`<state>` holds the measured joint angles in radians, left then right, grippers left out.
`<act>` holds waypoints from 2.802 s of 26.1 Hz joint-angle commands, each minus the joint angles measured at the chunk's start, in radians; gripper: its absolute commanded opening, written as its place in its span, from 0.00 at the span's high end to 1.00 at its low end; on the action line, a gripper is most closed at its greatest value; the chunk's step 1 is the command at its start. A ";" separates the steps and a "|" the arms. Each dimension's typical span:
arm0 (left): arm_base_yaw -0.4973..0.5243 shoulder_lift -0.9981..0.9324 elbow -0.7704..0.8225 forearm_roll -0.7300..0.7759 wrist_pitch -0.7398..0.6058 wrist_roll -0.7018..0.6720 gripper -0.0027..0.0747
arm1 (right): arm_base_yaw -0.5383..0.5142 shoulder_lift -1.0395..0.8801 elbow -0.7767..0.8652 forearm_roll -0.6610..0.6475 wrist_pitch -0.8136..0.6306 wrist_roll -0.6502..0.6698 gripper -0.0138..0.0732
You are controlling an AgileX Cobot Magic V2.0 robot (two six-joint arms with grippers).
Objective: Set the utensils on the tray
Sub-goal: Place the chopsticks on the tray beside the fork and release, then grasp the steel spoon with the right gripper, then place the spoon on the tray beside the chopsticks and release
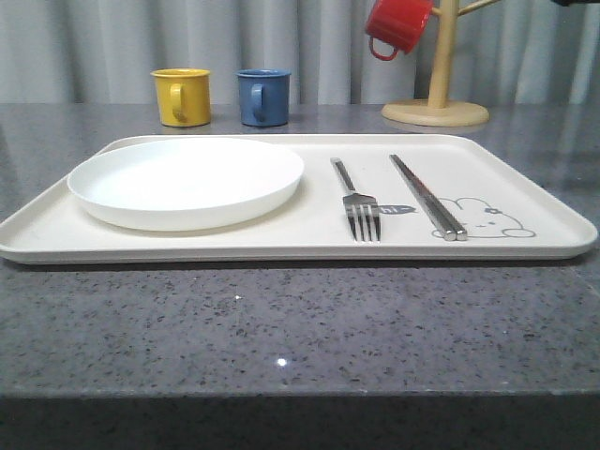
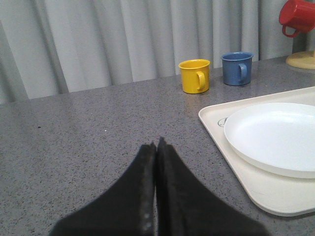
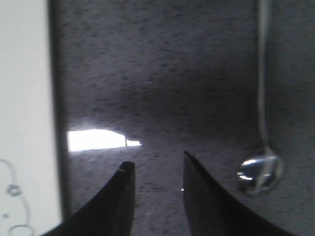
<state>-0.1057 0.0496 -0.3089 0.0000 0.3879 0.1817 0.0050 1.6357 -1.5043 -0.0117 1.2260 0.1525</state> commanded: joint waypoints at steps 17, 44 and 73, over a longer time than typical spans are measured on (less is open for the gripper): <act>0.004 0.011 -0.026 -0.006 -0.079 -0.013 0.99 | -0.198 0.148 -0.033 0.012 -0.073 -0.159 0.52; 0.004 0.011 -0.026 -0.006 -0.079 -0.013 0.99 | -0.094 -0.067 -0.037 0.102 0.072 -0.144 0.81; 0.004 0.011 -0.026 -0.006 -0.079 -0.013 0.99 | 0.244 0.111 -0.019 0.119 0.036 0.165 0.73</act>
<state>-0.1057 0.0496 -0.3089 0.0000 0.3879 0.1817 0.2496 1.7924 -1.5012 0.1031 1.2320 0.3167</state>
